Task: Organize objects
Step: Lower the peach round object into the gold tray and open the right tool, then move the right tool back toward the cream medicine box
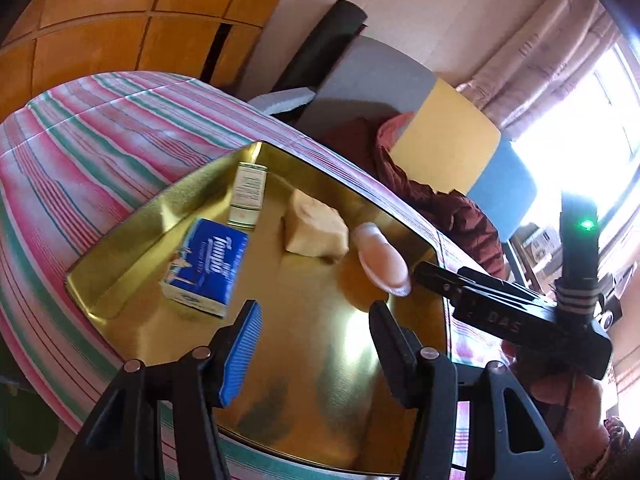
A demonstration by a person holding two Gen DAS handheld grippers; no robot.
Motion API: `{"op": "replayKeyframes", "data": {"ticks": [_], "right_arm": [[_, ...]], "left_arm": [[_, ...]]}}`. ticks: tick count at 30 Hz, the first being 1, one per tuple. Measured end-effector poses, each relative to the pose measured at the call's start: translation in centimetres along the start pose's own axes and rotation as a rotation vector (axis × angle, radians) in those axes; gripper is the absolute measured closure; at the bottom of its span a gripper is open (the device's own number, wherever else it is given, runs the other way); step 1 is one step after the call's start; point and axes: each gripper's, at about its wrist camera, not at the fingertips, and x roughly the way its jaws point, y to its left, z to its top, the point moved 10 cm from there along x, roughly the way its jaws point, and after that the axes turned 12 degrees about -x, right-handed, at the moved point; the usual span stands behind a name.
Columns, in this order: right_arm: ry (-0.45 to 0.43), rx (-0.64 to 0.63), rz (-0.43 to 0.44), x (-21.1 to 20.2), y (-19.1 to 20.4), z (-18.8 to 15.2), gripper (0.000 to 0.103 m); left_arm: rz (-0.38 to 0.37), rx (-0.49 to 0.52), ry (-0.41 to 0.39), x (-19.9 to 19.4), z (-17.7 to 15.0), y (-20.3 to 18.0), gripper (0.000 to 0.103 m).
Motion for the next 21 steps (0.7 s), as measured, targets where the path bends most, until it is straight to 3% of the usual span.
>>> {"op": "replayKeyframes", "data": {"ticks": [9, 21], "right_arm": [[-0.048, 0.098, 0.016, -4.4, -0.5, -3.3, 0.021], [0.006, 0.208, -0.015, -6.4, -4.8, -10.6, 0.021]], "left_arm": [[-0.029, 0.09, 0.032, 0.0, -2.1, -2.6, 0.047], [-0.112, 0.226, 0.074, -0.5, -5.9, -6.9, 0.047]]}}
